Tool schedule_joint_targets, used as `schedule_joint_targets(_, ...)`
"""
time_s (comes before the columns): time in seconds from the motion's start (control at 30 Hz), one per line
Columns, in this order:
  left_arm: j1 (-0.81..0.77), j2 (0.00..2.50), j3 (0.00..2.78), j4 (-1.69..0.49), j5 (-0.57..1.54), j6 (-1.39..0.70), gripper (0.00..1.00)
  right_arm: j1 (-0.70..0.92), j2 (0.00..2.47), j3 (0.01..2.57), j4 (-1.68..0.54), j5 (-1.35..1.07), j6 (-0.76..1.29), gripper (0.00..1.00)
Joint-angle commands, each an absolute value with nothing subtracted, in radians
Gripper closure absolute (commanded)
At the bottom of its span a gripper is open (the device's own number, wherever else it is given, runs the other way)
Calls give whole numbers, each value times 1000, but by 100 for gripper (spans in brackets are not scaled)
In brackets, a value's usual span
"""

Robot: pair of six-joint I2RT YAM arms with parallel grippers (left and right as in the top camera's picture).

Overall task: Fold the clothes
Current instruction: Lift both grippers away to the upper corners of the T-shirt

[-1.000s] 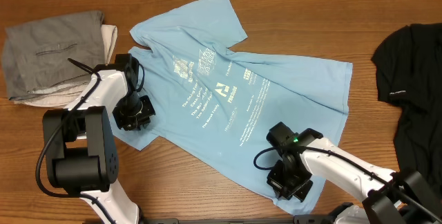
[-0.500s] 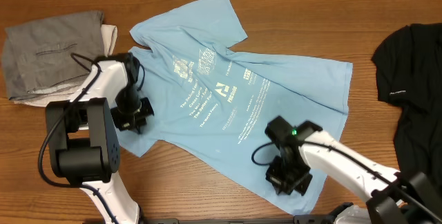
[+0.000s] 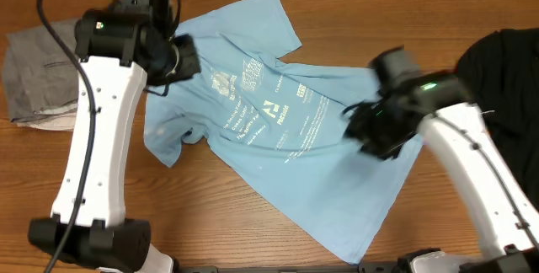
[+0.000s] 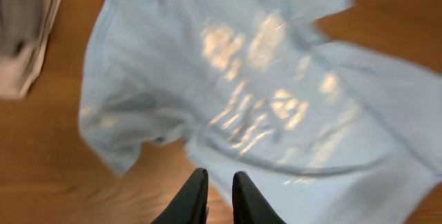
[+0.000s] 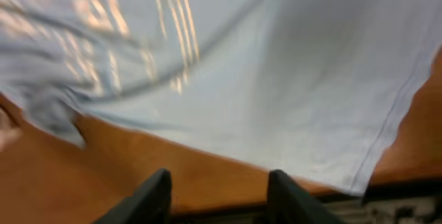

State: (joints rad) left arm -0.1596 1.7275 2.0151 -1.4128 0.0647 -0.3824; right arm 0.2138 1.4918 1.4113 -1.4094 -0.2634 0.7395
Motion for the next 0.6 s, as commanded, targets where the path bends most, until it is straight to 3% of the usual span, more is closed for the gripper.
schedule_joint_targets(0.0, -183, 1728, 2106, -1401, 80, -371, 82, 72, 1488, 1493, -1410, -220, 652, 36)
schedule_joint_targets(0.1, -189, 1728, 2127, -1345, 80, -374, 83, -39, 1488, 1501, -1389, -220, 649, 21)
schedule_joint_targets(0.2, -197, 1732, 2127, -1329, 78, -373, 79, -130, 1488, 1499, -1406, -208, 634, 13)
schedule_joint_targets(0.23, -197, 1733, 2127, -1332, 78, -373, 66, -161, 1488, 1499, -1419, -203, 616, 11)
schedule_joint_targets(0.33, -197, 1734, 2115, -1334, 78, -373, 43, -218, 1488, 1499, -1454, -191, 595, 11)
schedule_joint_targets(0.4, -197, 1734, 2112, -1334, 78, -373, 31, -241, 1488, 1499, -1452, -191, 539, 21)
schedule_joint_targets(0.47, -197, 1734, 2112, -1334, 78, -373, 0, -249, 1488, 1499, -1433, -190, 478, 34)
schedule_joint_targets(0.53, -197, 1734, 2112, -1334, 78, -373, 0, -249, 1488, 1499, -1416, -171, 446, 54)
schedule_joint_targets(0.57, -197, 1734, 2112, -1334, 78, -373, 0, -249, 1488, 1499, -1414, -171, 430, 59)
